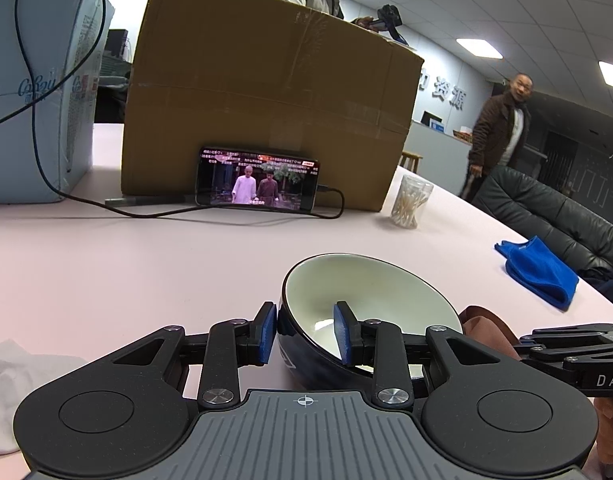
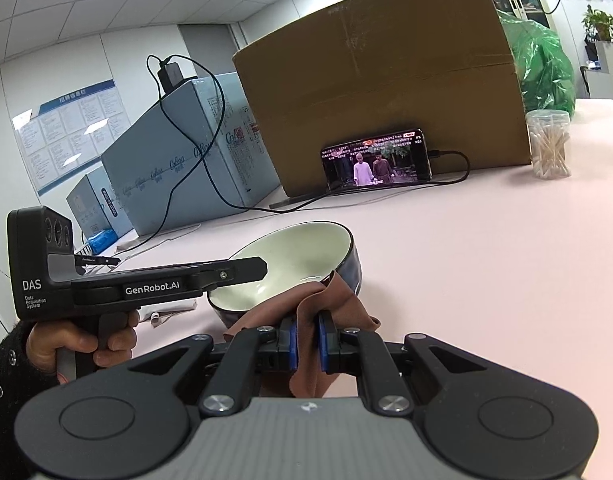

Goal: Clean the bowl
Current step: 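Wipe the bowl's outer wall near its base with the right gripper while the left gripper tilts the bowl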

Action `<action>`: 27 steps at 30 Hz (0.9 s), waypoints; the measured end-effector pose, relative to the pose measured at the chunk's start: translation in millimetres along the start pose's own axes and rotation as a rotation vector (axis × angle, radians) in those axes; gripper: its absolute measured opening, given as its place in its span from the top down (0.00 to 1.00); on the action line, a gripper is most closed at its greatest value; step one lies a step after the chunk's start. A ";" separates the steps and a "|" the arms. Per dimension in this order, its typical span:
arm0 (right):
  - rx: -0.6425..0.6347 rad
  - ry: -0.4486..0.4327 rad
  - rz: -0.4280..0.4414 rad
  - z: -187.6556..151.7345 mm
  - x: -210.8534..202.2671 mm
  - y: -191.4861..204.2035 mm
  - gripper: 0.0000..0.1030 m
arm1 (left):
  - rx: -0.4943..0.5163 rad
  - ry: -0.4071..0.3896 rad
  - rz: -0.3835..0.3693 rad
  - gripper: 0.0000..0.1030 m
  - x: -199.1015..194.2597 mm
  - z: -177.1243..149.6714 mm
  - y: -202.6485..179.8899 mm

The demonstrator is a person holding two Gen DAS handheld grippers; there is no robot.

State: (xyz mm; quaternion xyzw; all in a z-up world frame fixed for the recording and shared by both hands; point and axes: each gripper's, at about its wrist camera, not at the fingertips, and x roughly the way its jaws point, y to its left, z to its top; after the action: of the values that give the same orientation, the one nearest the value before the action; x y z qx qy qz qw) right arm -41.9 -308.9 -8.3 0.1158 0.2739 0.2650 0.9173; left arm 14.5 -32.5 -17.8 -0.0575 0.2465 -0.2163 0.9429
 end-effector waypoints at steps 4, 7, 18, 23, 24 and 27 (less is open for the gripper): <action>-0.004 0.007 -0.007 -0.1 1.2 0.6 0.89 | 0.000 0.000 0.000 0.71 0.2 0.2 0.2; -0.006 0.007 -0.018 0.2 0.8 1.0 0.89 | 0.000 0.000 -0.001 0.71 0.2 0.3 0.2; 0.000 -0.027 -0.074 8.3 1.6 -3.4 0.89 | 0.002 0.001 0.001 0.71 0.0 0.4 -0.4; 0.004 -0.002 -0.088 7.5 7.9 -6.6 0.89 | 0.002 0.001 0.001 0.71 0.2 0.5 -0.8; 0.004 0.006 -0.089 6.9 9.5 -7.0 0.89 | 0.002 0.001 0.001 0.71 0.1 0.6 -0.8; 0.005 0.022 -0.092 6.1 12.2 -6.9 0.89 | 0.002 0.001 0.001 0.71 -0.1 0.6 -0.8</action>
State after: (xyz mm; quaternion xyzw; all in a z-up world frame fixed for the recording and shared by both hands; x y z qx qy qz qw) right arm -26.9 -308.4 -11.1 0.1023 0.2897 0.2234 0.9251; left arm 14.4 -33.2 -17.1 -0.0563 0.2468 -0.2161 0.9430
